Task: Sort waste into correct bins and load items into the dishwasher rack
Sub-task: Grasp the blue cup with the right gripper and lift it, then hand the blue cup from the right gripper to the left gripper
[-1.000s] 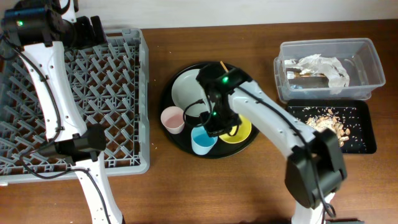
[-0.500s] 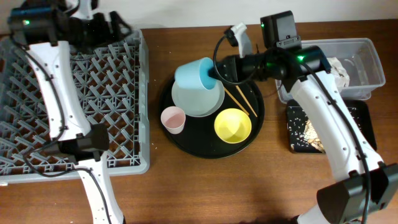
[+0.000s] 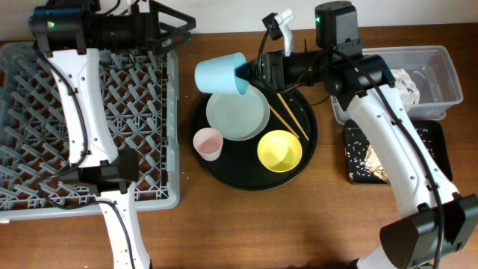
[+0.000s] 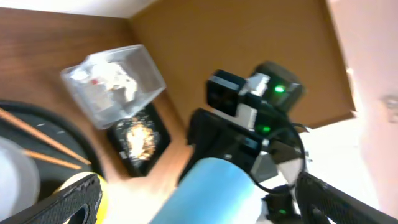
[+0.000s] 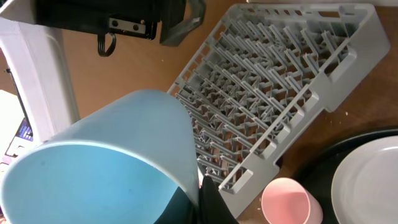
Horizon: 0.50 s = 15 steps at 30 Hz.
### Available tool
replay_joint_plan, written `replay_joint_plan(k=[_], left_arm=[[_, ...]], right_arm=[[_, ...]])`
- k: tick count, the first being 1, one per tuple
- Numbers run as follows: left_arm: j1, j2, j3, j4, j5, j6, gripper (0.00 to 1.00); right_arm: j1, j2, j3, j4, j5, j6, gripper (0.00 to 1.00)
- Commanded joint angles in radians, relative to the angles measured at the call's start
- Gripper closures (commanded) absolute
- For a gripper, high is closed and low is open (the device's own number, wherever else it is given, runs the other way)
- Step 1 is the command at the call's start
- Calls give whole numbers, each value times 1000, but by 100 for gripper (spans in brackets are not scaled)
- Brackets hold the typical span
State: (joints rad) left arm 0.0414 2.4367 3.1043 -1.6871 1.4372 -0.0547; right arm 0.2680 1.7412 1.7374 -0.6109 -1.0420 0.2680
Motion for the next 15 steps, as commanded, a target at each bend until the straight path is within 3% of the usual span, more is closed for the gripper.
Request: replay_joint_plan(k=[1, 11, 15], left_arm=[[-5, -30, 6, -1, 106, 25, 1], [-89, -30, 4, -1, 95, 25, 1], [-117, -30, 4, -1, 123, 25, 4]], right_arm=[[8, 6, 13, 60, -33, 41, 96], [8, 6, 13, 280, -14, 150, 96], [7, 6, 13, 287, 62, 160, 96]])
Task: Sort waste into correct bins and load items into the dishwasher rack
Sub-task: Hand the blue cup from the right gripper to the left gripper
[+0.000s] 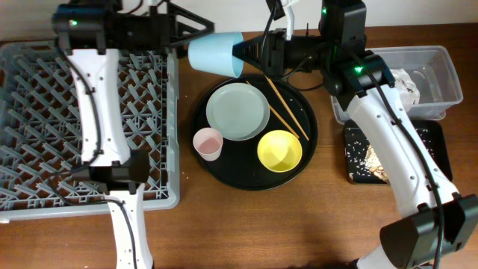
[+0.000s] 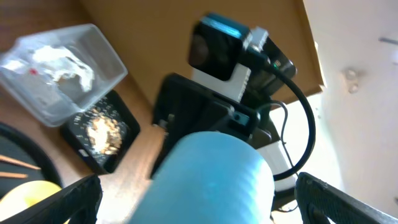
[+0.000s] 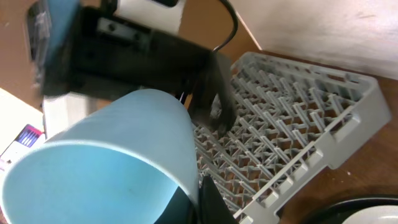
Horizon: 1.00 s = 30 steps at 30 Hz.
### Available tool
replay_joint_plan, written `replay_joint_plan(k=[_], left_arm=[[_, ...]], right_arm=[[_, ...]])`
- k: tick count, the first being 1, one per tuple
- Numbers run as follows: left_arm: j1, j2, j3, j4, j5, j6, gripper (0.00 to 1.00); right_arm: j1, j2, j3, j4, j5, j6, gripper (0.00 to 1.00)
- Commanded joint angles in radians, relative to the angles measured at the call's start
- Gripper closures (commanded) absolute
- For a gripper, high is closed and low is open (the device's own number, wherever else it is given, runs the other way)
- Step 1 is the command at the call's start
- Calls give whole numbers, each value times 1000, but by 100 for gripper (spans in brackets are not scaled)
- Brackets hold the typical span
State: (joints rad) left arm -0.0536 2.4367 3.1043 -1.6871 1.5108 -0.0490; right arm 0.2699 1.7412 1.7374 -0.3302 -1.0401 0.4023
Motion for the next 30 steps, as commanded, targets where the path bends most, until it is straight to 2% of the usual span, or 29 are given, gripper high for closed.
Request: replay_joint_plan(k=[1, 2, 3, 4, 6, 9, 12, 13, 14, 21, 25, 26, 27, 28, 30], left_arm=[[-27, -30, 4, -1, 50, 19, 6], [-34, -30, 4, -1, 51, 19, 9], [-40, -30, 4, -1, 54, 19, 18], [-45, -30, 4, -1, 54, 19, 23], [-54, -30, 4, -1, 55, 19, 28], [-55, -30, 4, -1, 60, 19, 26], [-56, -30, 4, -1, 64, 18, 13], [-58, -30, 4, -1, 64, 14, 2], [-62, -30, 5, -1, 64, 7, 1], [-73, -31, 5, -1, 64, -15, 3], [-79, -31, 5, -1, 64, -18, 21], [-80, -31, 5, -1, 64, -18, 24], [-80, -31, 5, -1, 64, -18, 28], [-79, -31, 5, -1, 64, -18, 32], [-79, -31, 5, -1, 63, -17, 41]], right_arm=[[5, 6, 13, 8, 70, 26, 96], [5, 6, 13, 13, 75, 26, 96], [5, 6, 13, 15, 86, 26, 96], [5, 6, 13, 18, 103, 26, 96], [5, 6, 13, 34, 130, 26, 96], [5, 6, 13, 72, 135, 26, 96], [5, 6, 13, 82, 138, 26, 96], [5, 7, 13, 82, 149, 26, 96], [5, 8, 13, 82, 159, 26, 96], [5, 12, 13, 130, 171, 34, 96], [5, 16, 13, 128, 182, 37, 95], [5, 17, 13, 126, 181, 37, 87], [5, 17, 13, 125, 180, 37, 70], [5, 17, 13, 125, 180, 37, 62], [6, 17, 13, 121, 179, 53, 59]])
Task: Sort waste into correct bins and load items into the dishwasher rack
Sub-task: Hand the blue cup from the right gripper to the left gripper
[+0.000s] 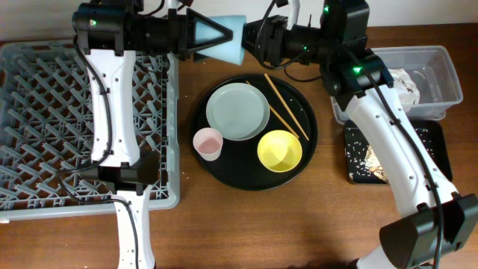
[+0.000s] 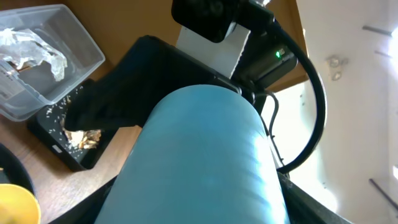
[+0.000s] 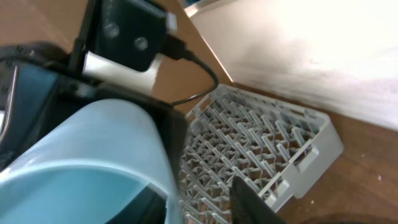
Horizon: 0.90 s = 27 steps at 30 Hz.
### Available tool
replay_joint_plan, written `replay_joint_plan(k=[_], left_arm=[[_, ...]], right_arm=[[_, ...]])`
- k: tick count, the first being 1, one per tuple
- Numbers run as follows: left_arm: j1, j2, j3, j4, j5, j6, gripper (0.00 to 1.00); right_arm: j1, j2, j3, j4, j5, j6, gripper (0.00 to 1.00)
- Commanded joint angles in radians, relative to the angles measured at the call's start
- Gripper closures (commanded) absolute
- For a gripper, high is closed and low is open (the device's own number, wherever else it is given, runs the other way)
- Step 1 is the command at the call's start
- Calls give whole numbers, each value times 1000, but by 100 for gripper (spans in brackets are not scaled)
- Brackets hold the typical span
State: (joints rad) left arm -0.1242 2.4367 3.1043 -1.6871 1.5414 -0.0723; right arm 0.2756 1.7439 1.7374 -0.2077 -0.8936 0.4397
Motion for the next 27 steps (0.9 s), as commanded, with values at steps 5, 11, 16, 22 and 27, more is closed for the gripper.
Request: replay_joint_plan(k=[5, 11, 16, 22, 27], left_arm=[[-7, -31, 5, 0, 30, 20, 43], [42, -31, 5, 10, -44, 20, 48], [114, -31, 5, 9, -212, 20, 48], [188, -31, 5, -1, -645, 20, 48], [236, -73, 5, -1, -821, 20, 43]], right_arm=[[6, 14, 13, -32, 31, 15, 33], [-23, 12, 13, -44, 30, 94, 2], [-76, -1, 13, -61, -13, 93, 2], [-145, -1, 13, -300, -2, 32, 2], [-145, -1, 13, -558, 147, -72, 2]])
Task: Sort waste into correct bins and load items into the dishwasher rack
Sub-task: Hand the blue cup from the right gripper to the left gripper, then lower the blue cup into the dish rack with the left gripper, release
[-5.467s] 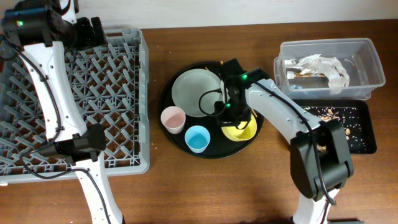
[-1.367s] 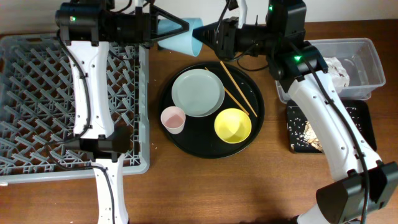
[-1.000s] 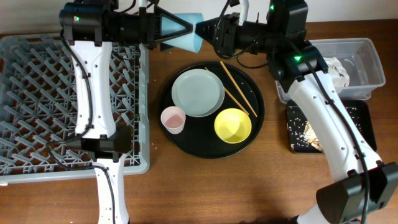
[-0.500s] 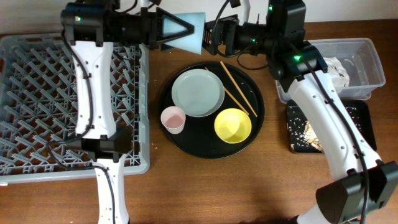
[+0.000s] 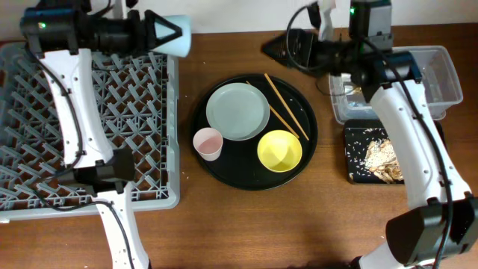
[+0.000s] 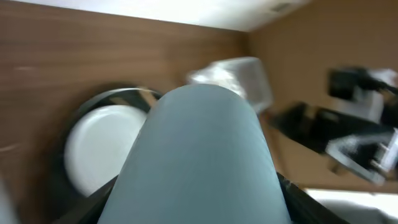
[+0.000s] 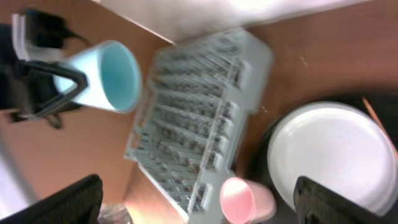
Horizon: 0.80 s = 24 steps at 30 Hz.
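Note:
A light blue cup (image 5: 176, 35) lies sideways in my left gripper (image 5: 166, 34), which is shut on it above the far right corner of the grey dishwasher rack (image 5: 45, 134). The cup's body (image 6: 202, 155) fills the left wrist view. In the right wrist view the cup (image 7: 102, 78) shows its open mouth. My right gripper (image 5: 275, 46) is open and empty over the far edge of the black round tray (image 5: 310, 153). On the tray sit a pale plate (image 5: 237, 110), a pink cup (image 5: 208, 143), a yellow bowl (image 5: 279, 150) and chopsticks (image 5: 284, 110).
A clear plastic bin (image 5: 441, 75) holding crumpled waste stands at the far right. In front of it is a black tray (image 5: 355, 161) with food scraps. Bare wooden table lies along the front edge.
My right gripper has let go of the blue cup and now sits open further right. My left gripper, shut on the cup, is now further left at the rack's corner.
My right gripper held the blue cup over the round tray while the left stood open at the rack's far edge. Then the cup was higher, between the left fingers. Then both grippers were on it. Now only the left holds it.

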### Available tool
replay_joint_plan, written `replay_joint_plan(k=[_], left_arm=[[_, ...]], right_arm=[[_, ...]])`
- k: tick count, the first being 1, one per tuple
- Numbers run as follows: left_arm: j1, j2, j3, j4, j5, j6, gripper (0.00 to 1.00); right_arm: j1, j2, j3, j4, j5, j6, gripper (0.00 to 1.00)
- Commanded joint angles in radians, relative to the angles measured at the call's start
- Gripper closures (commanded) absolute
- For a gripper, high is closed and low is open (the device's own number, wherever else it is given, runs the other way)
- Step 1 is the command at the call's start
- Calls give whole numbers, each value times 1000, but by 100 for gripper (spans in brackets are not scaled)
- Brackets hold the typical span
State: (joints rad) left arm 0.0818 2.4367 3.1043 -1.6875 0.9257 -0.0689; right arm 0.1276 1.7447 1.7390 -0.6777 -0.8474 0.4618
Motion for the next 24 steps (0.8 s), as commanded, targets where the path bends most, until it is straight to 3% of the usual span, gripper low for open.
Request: replay_joint_plan(k=[1, 7, 13, 16, 24], left_arm=[[38, -91, 5, -1, -245, 17, 43], [53, -299, -49, -1, -447, 17, 44], [-9, -593, -494, 0, -776, -22, 47], [-62, -676, -765, 0, -804, -60, 47], [-79, -684, -1255, 94, -817, -77, 47]], right_arm=[[3, -2, 11, -122, 118, -115, 2], [3, -2, 11, -207, 206, -145, 2], [3, -1, 11, -218, 248, -144, 1], [3, -1, 11, -242, 302, -144, 2], [3, -1, 11, -258, 333, -144, 2]])
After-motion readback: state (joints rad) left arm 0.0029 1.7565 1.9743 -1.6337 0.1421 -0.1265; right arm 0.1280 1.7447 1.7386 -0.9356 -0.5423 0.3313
